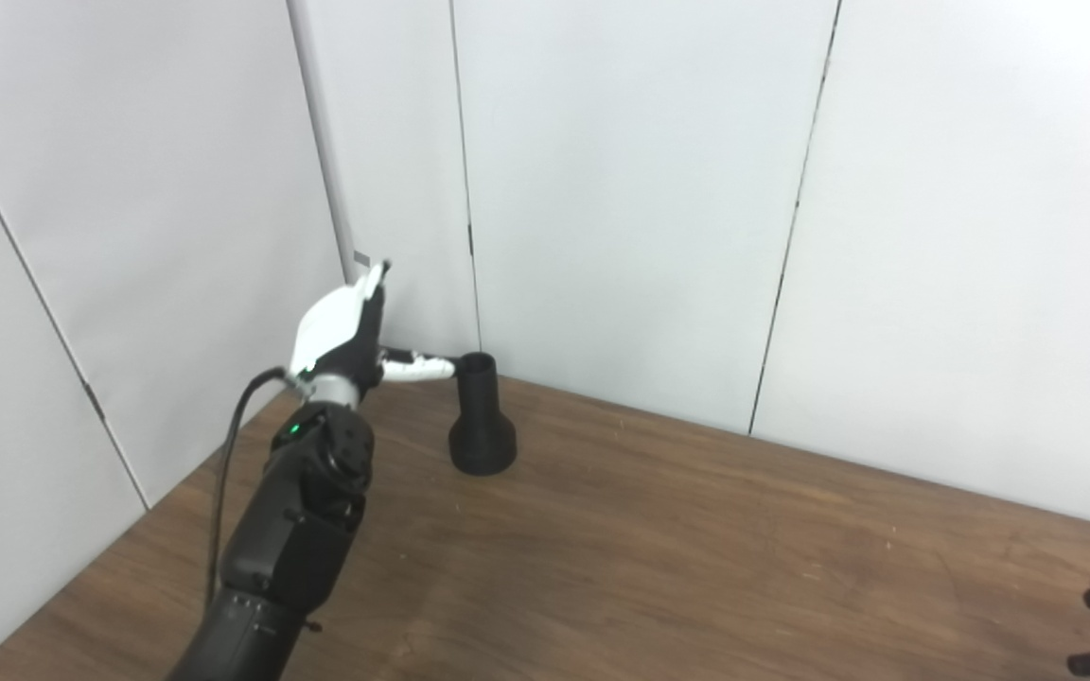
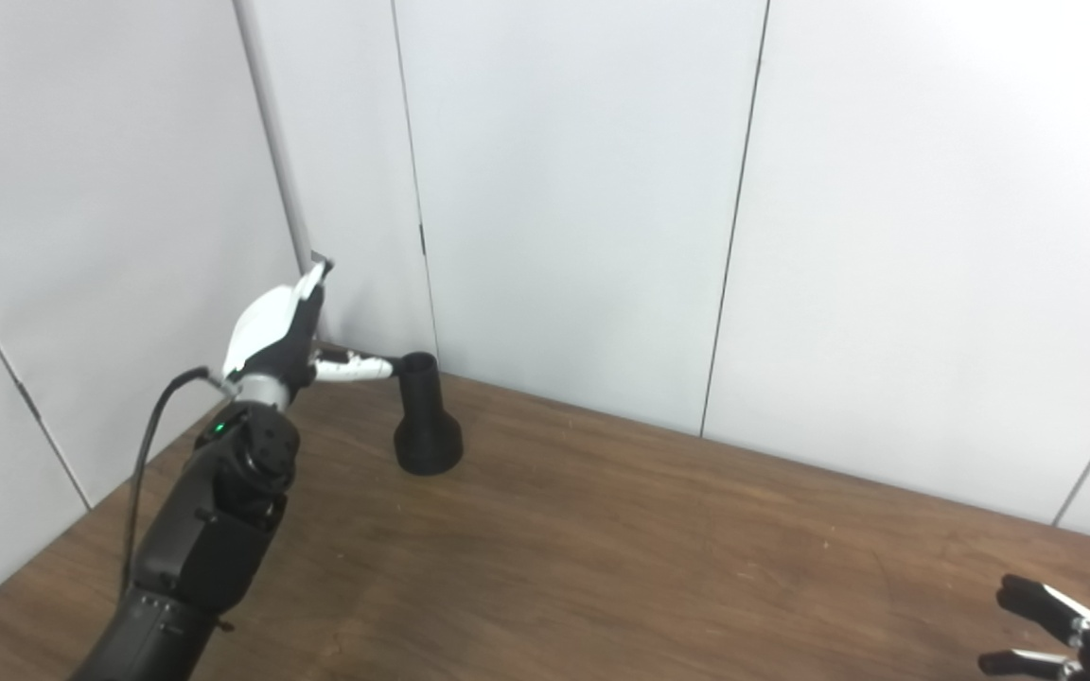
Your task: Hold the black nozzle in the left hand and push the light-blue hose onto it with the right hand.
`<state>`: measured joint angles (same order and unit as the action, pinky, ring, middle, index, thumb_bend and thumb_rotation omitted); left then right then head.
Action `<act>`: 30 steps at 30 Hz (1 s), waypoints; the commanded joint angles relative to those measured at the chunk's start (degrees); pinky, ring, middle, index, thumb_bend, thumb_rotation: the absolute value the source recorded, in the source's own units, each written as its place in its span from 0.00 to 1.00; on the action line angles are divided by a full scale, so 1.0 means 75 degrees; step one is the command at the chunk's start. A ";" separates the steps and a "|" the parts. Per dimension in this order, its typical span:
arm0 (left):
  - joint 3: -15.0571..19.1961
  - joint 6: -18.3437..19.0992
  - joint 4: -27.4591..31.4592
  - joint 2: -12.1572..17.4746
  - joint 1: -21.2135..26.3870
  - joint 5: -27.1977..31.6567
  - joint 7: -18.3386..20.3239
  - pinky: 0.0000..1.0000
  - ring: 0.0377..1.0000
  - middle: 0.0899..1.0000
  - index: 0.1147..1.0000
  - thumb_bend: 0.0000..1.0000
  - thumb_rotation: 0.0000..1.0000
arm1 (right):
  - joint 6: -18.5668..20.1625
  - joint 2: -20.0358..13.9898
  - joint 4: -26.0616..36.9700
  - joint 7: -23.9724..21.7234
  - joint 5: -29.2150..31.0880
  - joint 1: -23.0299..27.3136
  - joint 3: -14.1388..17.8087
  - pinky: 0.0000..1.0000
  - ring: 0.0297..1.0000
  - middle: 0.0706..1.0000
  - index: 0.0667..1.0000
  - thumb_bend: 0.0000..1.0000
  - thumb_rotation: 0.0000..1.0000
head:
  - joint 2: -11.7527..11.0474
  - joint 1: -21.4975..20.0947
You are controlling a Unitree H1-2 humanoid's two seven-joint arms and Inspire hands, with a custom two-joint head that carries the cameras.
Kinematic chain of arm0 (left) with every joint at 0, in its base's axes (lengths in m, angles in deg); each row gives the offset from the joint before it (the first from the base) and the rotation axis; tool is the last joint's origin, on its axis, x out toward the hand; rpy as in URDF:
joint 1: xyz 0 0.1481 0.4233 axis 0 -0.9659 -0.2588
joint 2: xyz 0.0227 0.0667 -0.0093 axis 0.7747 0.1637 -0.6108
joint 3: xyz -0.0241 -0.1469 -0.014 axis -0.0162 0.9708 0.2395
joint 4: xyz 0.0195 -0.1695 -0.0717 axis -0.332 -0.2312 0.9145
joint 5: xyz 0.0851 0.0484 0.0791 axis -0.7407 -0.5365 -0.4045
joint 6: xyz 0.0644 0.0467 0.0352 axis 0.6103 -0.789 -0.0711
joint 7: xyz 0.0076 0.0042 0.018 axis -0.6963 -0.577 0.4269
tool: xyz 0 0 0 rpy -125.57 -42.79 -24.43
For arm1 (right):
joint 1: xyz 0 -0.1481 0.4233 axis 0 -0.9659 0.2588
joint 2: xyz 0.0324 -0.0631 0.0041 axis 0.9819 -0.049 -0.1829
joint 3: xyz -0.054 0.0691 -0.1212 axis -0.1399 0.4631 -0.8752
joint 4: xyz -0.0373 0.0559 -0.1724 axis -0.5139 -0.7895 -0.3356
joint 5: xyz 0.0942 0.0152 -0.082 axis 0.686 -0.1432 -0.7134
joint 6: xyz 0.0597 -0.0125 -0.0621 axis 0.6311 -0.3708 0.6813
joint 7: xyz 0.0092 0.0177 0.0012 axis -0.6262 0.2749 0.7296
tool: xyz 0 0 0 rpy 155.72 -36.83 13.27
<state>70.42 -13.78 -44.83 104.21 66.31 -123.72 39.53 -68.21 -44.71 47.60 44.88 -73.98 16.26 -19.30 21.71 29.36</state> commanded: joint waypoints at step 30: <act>-0.0709 -0.0013 -0.0590 -0.0006 -0.0012 0.0213 0.1124 1.00 1.00 0.99 0.96 1.00 0.35 | 0.0042 -0.0217 0.0433 -0.0062 0.0319 0.0143 0.0134 0.40 0.61 0.81 0.81 0.55 0.00 | 0.0244 -0.0087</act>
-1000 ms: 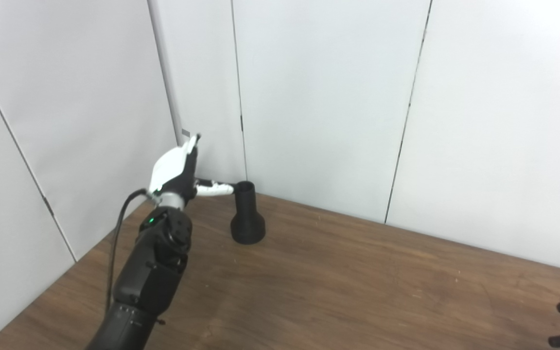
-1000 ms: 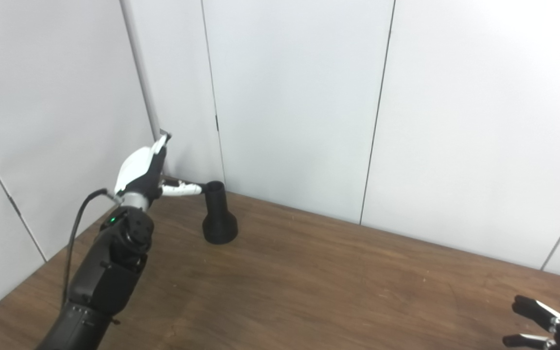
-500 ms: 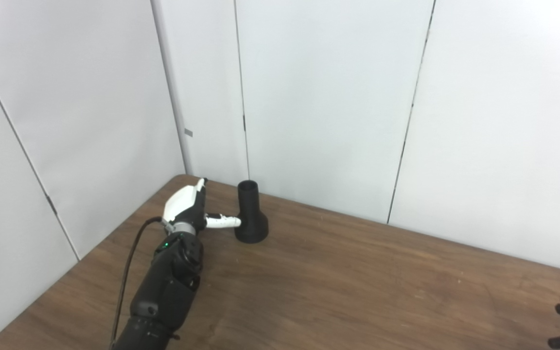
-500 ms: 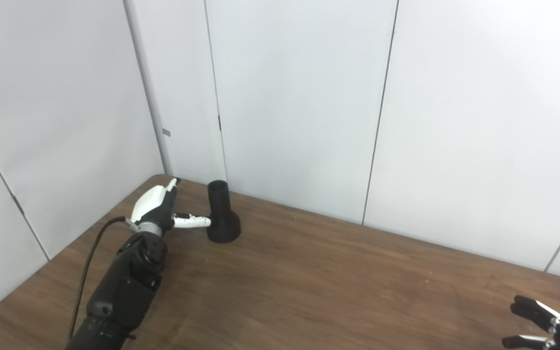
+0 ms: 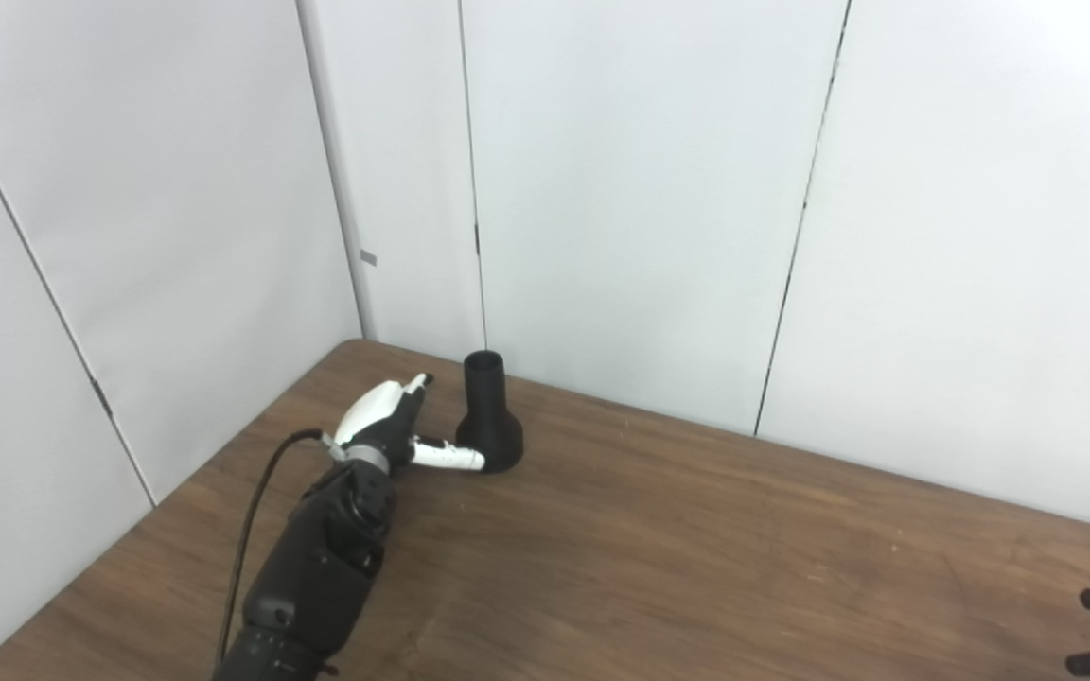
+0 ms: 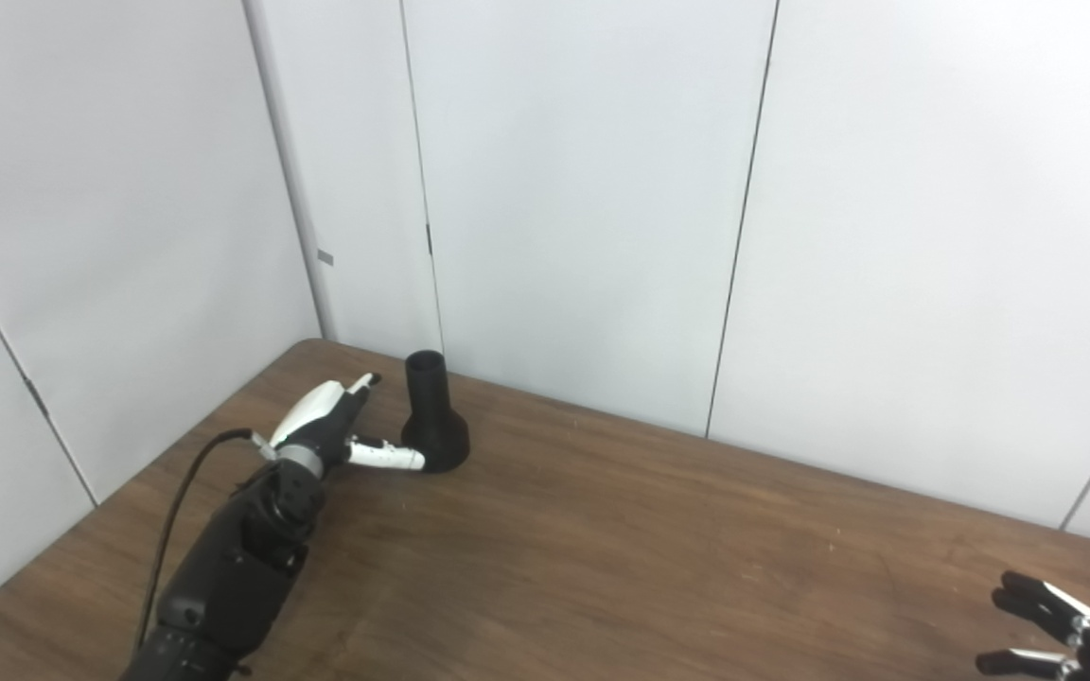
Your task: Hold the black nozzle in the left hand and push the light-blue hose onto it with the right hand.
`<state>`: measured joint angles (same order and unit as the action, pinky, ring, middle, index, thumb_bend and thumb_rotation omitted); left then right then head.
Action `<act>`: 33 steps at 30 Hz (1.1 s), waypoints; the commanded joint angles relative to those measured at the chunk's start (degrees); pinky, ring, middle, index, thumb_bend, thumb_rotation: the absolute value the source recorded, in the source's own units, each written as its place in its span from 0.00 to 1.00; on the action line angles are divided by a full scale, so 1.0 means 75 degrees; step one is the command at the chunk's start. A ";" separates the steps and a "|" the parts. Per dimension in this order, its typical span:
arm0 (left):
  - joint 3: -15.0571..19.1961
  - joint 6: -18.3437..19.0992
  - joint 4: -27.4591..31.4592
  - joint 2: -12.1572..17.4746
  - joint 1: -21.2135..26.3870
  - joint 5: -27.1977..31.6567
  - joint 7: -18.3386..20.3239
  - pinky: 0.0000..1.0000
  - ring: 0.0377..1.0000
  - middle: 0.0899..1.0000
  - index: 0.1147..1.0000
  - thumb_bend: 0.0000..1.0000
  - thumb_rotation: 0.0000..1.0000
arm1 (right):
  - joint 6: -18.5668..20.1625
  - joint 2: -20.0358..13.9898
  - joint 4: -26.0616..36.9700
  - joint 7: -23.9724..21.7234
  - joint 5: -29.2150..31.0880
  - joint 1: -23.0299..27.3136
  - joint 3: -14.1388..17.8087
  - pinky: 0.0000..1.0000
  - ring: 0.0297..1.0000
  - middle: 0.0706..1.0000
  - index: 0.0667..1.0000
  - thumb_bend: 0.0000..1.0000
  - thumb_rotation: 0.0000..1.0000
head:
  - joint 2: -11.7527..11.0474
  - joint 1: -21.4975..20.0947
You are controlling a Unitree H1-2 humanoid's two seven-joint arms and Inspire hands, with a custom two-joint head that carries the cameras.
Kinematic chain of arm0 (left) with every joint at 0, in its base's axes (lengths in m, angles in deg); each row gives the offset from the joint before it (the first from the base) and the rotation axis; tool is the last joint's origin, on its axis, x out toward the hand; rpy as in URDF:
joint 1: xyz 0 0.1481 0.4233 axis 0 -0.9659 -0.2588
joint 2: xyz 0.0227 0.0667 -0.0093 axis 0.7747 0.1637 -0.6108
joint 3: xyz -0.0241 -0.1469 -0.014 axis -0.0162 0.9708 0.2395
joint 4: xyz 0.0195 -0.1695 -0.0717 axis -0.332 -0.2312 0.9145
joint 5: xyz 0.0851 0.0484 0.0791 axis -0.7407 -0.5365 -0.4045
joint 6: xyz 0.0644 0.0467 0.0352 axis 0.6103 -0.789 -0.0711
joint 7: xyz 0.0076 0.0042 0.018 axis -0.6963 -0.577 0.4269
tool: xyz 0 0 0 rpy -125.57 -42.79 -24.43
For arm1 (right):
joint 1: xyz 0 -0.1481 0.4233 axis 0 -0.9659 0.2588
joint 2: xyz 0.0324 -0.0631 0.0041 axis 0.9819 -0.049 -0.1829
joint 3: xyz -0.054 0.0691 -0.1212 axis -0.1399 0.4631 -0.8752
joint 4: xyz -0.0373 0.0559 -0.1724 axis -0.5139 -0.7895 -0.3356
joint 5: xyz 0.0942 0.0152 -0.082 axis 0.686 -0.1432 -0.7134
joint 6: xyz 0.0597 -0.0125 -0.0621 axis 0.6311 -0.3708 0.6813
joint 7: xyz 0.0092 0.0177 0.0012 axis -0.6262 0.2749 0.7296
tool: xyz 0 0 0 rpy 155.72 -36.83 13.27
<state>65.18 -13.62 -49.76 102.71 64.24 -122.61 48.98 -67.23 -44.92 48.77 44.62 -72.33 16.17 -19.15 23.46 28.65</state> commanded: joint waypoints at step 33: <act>-0.1259 -0.0278 -0.1467 0.0184 0.0848 0.0866 -0.1542 0.88 0.89 0.87 0.88 1.00 0.26 | 0.0121 -0.0229 0.0550 0.0083 0.0218 0.0096 0.0108 0.43 0.59 0.77 0.81 0.55 0.00 | 0.0292 -0.0252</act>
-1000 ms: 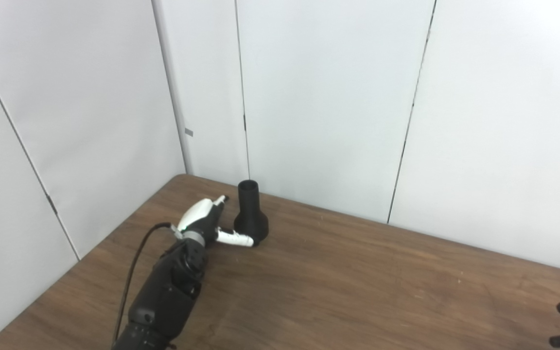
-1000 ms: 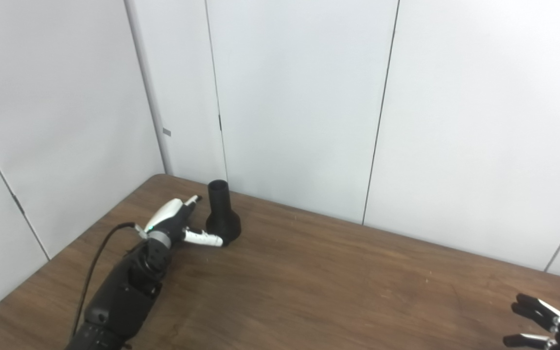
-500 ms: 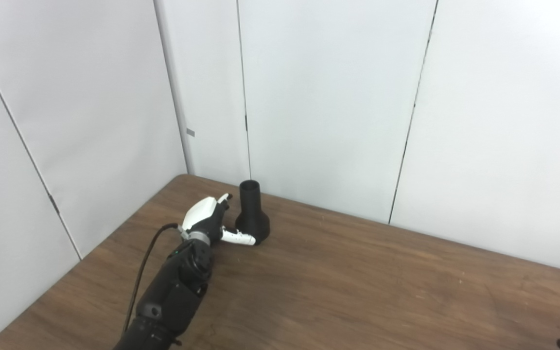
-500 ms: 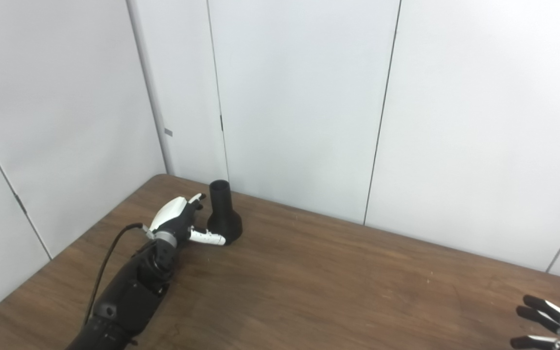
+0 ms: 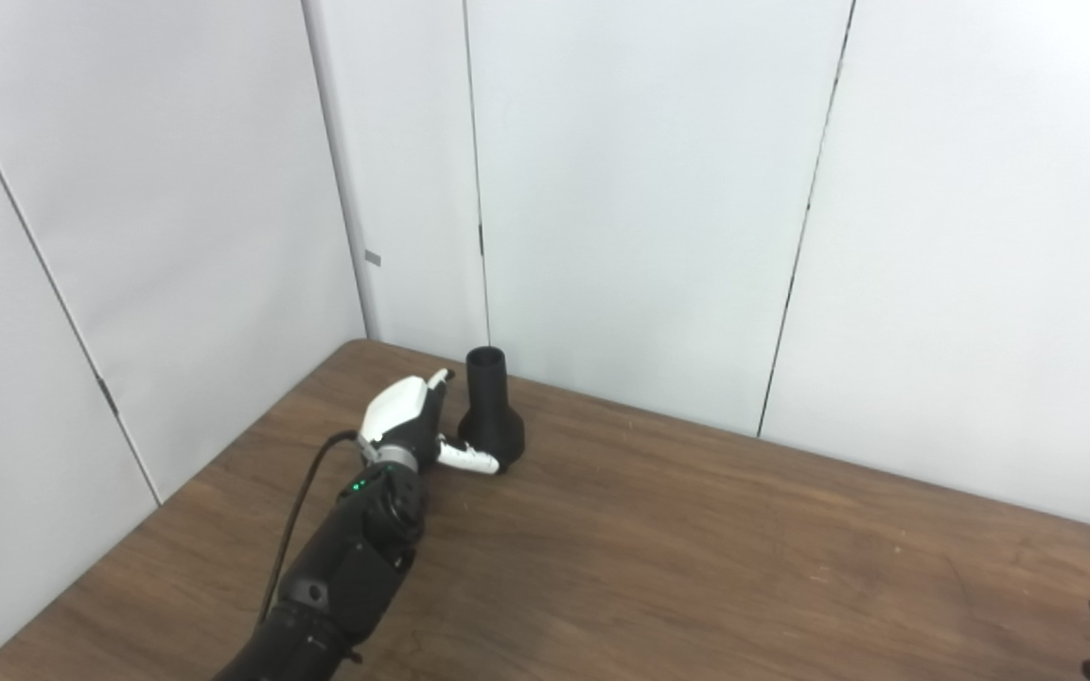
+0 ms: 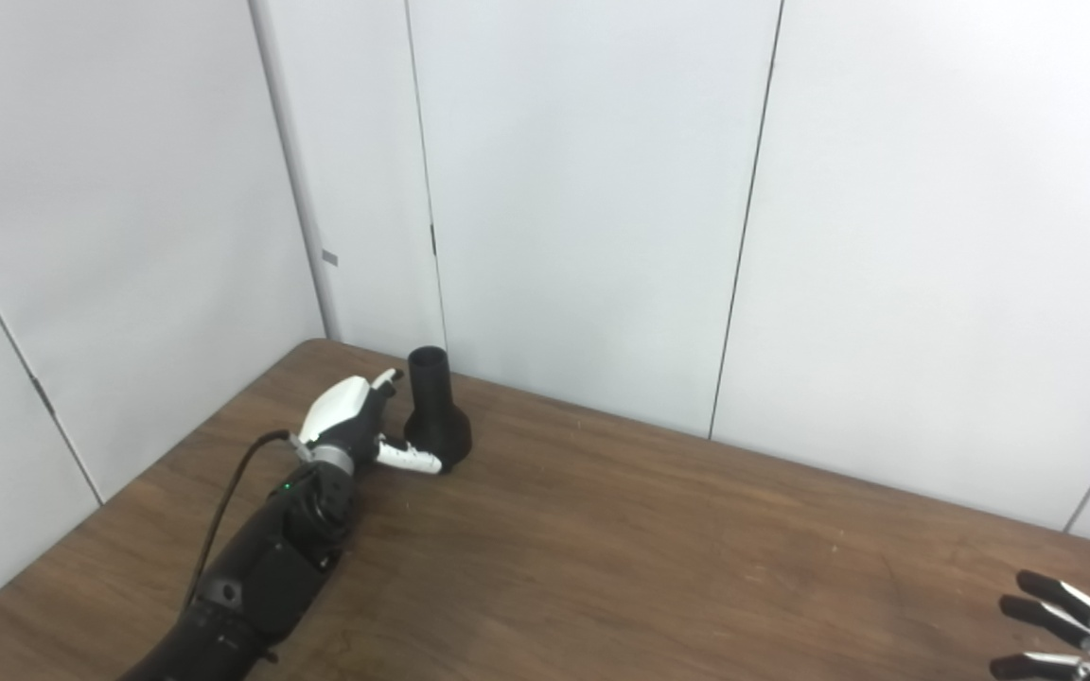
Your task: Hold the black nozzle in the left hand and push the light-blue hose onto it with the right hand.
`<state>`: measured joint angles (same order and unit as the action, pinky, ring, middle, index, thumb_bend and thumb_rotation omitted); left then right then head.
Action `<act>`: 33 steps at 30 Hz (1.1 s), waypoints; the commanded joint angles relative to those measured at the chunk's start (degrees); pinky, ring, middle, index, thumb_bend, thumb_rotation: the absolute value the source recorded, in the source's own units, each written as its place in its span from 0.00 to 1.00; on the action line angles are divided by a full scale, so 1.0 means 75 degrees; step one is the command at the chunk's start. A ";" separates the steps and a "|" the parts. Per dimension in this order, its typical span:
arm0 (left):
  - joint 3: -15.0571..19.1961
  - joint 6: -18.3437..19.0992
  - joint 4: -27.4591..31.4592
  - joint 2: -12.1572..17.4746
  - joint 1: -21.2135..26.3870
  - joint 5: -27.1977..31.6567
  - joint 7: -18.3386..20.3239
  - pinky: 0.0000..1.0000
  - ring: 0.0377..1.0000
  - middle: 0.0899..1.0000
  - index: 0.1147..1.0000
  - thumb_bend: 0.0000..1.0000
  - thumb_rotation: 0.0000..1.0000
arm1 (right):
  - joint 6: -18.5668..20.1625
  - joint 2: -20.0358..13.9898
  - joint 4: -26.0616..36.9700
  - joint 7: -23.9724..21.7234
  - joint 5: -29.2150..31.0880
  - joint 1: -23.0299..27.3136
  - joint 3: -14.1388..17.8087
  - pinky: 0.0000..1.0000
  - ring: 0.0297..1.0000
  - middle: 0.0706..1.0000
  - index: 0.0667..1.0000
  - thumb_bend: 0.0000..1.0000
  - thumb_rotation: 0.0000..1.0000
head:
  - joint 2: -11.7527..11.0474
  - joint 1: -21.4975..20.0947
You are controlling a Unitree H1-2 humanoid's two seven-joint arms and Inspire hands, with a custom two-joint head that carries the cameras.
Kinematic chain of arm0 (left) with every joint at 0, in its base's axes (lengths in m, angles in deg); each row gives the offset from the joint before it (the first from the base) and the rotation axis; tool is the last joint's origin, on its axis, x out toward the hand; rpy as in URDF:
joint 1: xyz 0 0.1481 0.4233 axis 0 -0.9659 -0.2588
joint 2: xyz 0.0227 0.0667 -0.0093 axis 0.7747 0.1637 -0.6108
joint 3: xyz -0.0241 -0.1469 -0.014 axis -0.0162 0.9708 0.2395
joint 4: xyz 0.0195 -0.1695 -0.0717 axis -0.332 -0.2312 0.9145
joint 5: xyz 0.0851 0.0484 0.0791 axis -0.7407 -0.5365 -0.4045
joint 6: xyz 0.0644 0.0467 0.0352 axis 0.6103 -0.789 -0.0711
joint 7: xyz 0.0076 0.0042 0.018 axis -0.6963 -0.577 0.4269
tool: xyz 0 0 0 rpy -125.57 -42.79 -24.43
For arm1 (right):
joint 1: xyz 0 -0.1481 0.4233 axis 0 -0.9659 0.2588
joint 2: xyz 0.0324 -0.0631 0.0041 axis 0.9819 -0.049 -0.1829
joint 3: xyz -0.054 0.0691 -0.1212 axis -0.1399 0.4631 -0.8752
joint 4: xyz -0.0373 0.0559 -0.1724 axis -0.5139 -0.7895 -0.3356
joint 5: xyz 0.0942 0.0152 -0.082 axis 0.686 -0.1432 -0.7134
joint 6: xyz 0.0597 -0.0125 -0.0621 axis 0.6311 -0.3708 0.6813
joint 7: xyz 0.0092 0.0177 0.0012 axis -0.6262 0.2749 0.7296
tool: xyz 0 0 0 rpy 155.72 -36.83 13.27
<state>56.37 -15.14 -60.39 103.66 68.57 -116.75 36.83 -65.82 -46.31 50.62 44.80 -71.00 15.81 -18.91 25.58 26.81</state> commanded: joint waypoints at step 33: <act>-0.0612 -0.1279 -0.1536 -0.0343 0.0517 0.0421 -0.1127 0.52 0.51 0.40 0.44 0.53 0.00 | 0.0163 -0.0072 0.0531 0.0108 0.0059 0.0110 0.0128 0.41 0.56 0.71 0.78 0.52 0.00 | 0.0246 -0.0183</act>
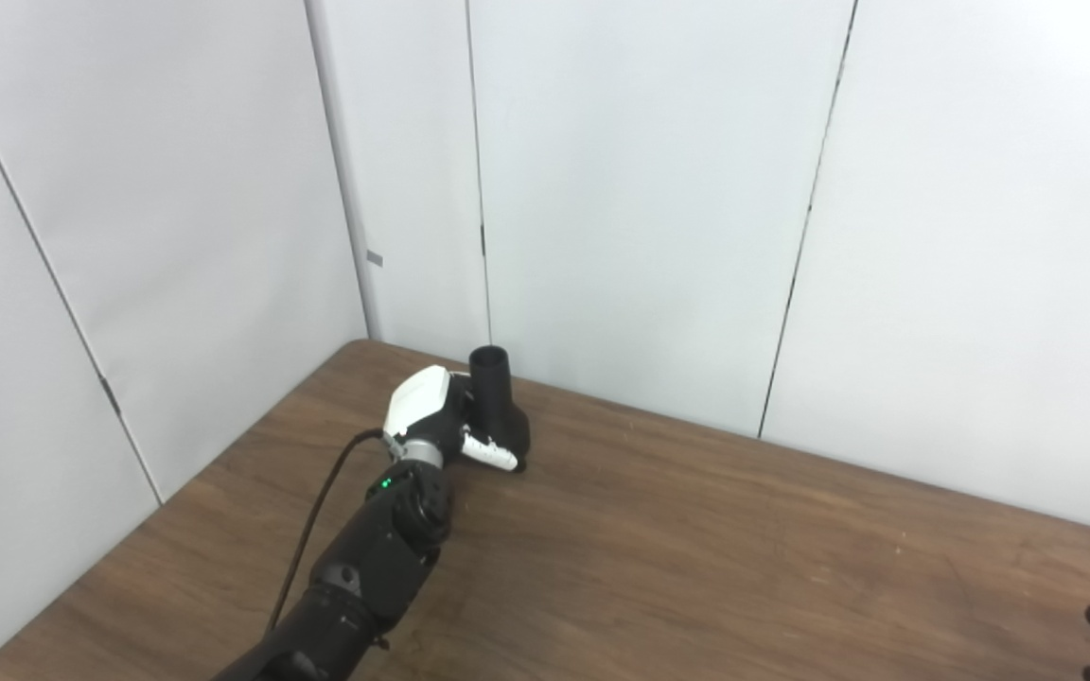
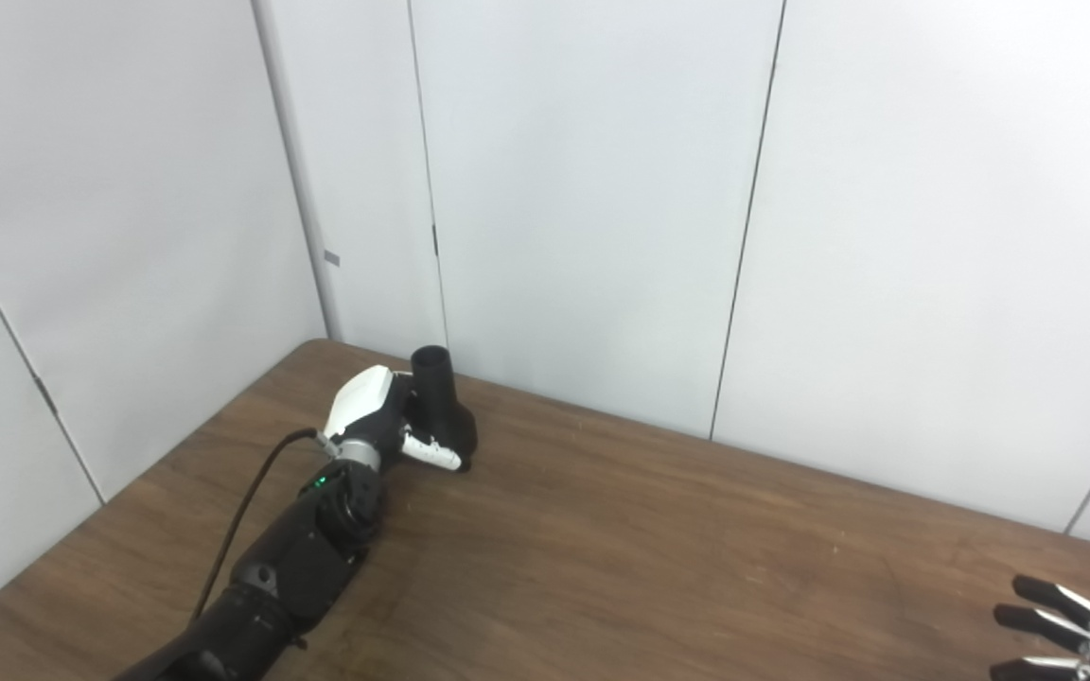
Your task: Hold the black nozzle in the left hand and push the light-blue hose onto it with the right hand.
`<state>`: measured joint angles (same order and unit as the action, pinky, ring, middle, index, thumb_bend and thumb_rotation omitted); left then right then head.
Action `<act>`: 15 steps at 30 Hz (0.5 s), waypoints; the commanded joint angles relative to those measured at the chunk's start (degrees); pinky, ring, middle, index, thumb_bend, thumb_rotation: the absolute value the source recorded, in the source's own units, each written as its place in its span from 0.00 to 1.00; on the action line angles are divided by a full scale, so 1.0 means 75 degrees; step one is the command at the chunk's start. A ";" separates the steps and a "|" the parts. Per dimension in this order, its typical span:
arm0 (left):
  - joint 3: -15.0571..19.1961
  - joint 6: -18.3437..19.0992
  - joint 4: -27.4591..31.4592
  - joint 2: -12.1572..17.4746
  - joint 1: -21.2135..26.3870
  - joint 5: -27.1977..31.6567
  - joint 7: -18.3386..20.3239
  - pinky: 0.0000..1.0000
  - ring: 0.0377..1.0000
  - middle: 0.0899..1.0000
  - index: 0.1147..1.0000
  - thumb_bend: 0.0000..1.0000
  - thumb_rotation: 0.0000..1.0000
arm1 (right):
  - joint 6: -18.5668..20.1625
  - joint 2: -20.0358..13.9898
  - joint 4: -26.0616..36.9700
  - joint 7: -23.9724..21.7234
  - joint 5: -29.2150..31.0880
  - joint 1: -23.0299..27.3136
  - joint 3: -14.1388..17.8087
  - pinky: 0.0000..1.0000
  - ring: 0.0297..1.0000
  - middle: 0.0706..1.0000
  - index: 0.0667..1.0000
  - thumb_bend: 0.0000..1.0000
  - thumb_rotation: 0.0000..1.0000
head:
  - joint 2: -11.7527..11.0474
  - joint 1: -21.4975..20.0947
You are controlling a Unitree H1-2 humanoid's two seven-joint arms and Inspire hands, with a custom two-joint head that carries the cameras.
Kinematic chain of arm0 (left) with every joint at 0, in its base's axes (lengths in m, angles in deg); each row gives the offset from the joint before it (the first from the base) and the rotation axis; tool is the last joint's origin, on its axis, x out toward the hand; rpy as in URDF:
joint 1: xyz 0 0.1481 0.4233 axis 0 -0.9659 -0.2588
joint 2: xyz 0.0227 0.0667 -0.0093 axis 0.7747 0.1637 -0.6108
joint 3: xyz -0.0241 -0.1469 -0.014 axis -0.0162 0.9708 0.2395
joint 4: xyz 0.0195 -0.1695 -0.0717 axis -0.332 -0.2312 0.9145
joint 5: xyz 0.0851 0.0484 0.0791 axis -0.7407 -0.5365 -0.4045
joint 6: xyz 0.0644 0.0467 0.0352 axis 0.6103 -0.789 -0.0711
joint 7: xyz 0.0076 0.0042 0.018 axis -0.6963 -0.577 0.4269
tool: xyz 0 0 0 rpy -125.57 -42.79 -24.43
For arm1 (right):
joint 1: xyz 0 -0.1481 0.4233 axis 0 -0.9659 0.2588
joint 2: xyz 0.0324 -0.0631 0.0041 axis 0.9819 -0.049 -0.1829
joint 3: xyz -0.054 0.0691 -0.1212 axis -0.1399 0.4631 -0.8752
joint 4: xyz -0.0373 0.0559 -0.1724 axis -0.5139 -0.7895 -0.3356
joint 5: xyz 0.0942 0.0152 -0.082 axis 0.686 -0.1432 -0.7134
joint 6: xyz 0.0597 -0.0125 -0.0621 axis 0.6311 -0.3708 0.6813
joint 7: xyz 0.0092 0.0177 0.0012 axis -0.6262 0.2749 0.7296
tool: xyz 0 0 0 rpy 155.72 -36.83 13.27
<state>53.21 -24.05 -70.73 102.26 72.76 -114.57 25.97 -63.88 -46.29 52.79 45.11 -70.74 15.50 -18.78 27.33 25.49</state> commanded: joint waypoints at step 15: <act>-0.0884 -0.0227 0.1429 -0.0498 -0.0579 0.0653 0.1844 0.61 0.54 0.42 0.43 0.53 0.00 | 0.0019 0.0085 0.0343 0.0223 -0.0423 0.0240 -0.0146 0.38 0.55 0.69 0.77 0.52 0.00 | 0.0333 -0.0984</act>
<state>49.54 -24.35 -61.68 102.36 69.71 -113.68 32.51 -63.00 -45.69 52.84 46.04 -73.17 15.62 -19.90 29.79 18.12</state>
